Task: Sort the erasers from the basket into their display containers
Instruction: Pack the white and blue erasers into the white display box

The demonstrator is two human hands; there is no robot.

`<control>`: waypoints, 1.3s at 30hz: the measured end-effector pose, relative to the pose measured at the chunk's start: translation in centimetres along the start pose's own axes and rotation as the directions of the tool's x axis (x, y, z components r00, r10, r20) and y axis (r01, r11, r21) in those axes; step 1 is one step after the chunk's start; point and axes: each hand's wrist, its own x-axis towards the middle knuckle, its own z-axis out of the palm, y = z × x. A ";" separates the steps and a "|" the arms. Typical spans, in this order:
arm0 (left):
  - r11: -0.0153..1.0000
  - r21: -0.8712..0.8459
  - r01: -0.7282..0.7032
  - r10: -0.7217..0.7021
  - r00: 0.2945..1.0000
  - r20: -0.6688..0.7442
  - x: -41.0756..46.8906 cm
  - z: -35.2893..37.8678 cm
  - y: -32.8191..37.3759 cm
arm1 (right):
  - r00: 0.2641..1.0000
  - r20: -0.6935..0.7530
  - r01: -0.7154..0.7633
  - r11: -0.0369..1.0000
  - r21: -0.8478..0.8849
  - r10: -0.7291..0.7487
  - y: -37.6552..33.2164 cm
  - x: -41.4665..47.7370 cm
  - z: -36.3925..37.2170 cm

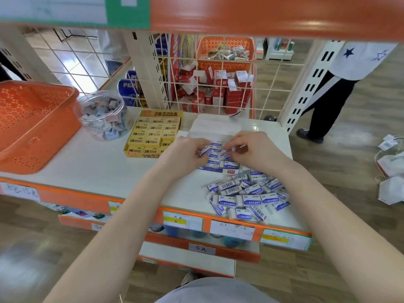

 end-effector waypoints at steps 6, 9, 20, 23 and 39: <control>0.993 0.114 0.000 0.008 0.997 -0.070 -0.5 0.5 0.4 | 1.000 0.028 0.008 0.999 -0.054 -0.006 0.5 0.4 0.2; 0.993 0.120 0.013 -0.002 0.996 -0.086 -0.4 0.9 1.0 | 0.999 0.028 -0.025 0.999 -0.024 0.026 0.6 0.6 -0.1; 0.991 0.101 0.085 -0.069 0.985 -0.157 -0.8 2.4 2.5 | 0.992 0.052 -0.113 0.993 -0.013 0.114 0.8 1.4 -0.6; 0.993 0.077 0.088 -0.075 0.984 -0.163 -0.9 2.4 2.4 | 0.992 0.017 -0.128 0.992 0.024 0.127 0.6 1.1 -0.4; 0.992 0.033 0.118 -0.113 0.984 -0.141 -0.7 2.6 2.0 | 0.996 0.050 -0.066 0.981 -0.181 0.076 -0.2 -0.4 -1.9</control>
